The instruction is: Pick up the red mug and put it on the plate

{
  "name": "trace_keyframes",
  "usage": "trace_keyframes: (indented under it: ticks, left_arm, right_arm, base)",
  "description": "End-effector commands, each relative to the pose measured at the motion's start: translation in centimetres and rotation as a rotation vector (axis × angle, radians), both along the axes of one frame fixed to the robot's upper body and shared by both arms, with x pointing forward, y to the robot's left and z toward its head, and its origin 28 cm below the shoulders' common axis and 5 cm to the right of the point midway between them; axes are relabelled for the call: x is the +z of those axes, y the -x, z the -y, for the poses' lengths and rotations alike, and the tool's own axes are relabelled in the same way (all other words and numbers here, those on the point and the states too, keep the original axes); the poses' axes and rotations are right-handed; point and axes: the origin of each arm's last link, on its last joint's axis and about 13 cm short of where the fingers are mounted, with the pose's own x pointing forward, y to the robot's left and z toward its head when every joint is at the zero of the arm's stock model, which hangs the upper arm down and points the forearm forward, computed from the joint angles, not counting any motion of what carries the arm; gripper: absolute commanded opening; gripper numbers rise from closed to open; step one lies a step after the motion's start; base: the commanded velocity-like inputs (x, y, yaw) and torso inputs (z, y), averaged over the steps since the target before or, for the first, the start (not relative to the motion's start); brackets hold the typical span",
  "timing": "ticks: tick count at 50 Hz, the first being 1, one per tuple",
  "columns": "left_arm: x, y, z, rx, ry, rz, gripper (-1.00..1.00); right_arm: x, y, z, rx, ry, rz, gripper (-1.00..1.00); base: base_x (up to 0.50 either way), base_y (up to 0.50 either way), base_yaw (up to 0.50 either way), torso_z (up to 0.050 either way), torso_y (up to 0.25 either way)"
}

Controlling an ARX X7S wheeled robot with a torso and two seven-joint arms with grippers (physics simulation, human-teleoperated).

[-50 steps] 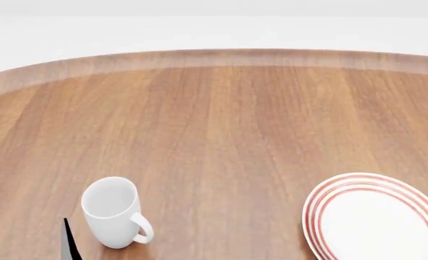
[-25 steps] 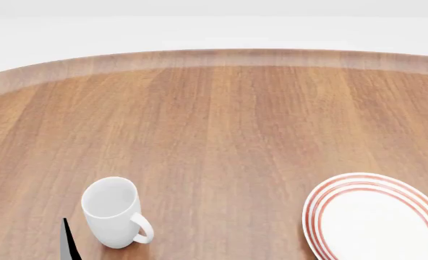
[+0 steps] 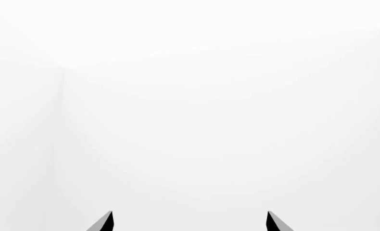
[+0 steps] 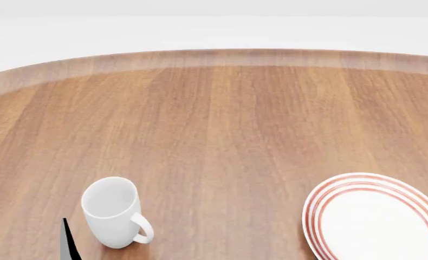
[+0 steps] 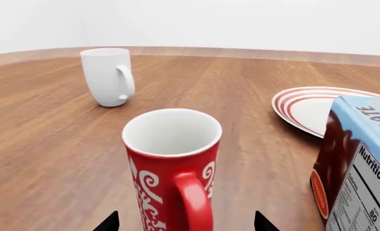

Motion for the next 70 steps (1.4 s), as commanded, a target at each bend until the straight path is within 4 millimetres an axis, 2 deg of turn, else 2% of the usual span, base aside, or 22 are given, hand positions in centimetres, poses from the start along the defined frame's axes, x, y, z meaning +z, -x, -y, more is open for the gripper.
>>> trace_keyframes:
  ticks: [1,13,14,41,44,51,56,64,70]
  left_arm:
    - [0.0,0.0,0.0,-0.002,0.001,0.001,1.00]
    - [0.0,0.0,0.0,-0.001,0.000,0.004,1.00]
    - [0.0,0.0,0.0,-0.001,0.001,0.004,1.00]
    - [0.0,0.0,0.0,0.000,0.002,0.010,1.00]
    - [0.0,0.0,0.0,0.000,0.001,0.012,1.00]
    - [0.0,0.0,0.0,-0.002,0.001,0.014,1.00]
    - [0.0,0.0,0.0,-0.003,0.003,0.018,1.00]
    - [0.0,0.0,0.0,-0.005,0.001,0.021,1.00]
    - [0.0,0.0,0.0,-0.004,0.001,0.020,1.00]
  right_arm:
    - [0.0,0.0,0.0,-0.005,-0.003,0.000,1.00]
    - [0.1,0.0,0.1,-0.016,0.001,0.000,1.00]
    - [0.0,0.0,0.1,-0.017,0.002,0.000,-1.00]
    - [-0.2,0.1,0.6,-0.040,0.016,-0.008,-1.00]
    - [0.6,0.0,0.6,-0.057,0.027,0.020,-1.00]
    - [5.3,-0.7,0.3,-0.089,0.024,0.126,-1.00]
    - [7.6,-1.3,0.1,-0.092,0.036,0.168,-1.00]
    - [10.9,-1.9,-0.5,-0.087,0.035,0.225,-1.00]
    - [12.3,-2.4,-0.8,-0.089,0.010,0.231,-1.00]
  base:
    - [0.00,0.00,0.00,0.000,0.000]
    - [0.00,0.00,0.00,0.000,0.000]
    - [0.00,0.00,0.00,0.000,0.000]
    - [0.00,0.00,0.00,0.000,0.000]
    - [0.00,0.00,0.00,0.000,0.000]
    - [0.00,0.00,0.00,0.000,0.000]
    - [0.00,0.00,0.00,0.000,0.000]
    - [0.00,0.00,0.00,0.000,0.000]
    - [0.00,0.00,0.00,0.000,0.000]
